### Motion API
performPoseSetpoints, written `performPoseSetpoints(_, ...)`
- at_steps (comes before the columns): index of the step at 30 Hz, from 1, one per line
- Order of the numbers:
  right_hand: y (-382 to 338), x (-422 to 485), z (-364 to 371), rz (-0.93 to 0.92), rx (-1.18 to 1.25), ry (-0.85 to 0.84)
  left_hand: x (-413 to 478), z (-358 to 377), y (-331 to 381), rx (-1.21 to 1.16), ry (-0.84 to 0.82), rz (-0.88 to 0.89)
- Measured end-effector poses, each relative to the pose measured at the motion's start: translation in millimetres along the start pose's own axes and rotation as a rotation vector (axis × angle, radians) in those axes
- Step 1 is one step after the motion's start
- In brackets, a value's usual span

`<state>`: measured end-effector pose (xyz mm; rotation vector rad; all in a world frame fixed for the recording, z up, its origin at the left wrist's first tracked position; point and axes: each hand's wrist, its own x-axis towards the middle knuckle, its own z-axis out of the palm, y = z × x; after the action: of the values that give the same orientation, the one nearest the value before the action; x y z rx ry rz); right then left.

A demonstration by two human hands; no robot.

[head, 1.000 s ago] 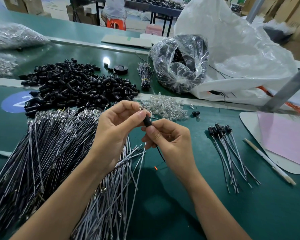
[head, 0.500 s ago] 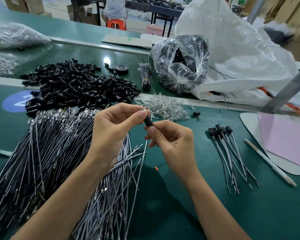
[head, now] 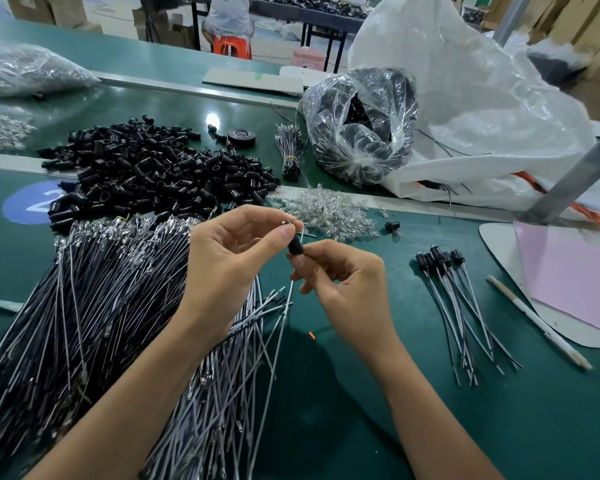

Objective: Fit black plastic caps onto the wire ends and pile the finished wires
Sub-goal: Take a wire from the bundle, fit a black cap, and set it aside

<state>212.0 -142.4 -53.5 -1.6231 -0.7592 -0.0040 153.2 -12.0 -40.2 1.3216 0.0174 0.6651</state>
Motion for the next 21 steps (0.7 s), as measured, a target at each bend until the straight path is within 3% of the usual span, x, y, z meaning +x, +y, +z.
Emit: performPoseSetpoints(21, -0.1, -2.2, 1.6, 0.066, 0.096, 0.018, 1.0, -0.7, 1.2, -0.073, 0.01, -0.143)
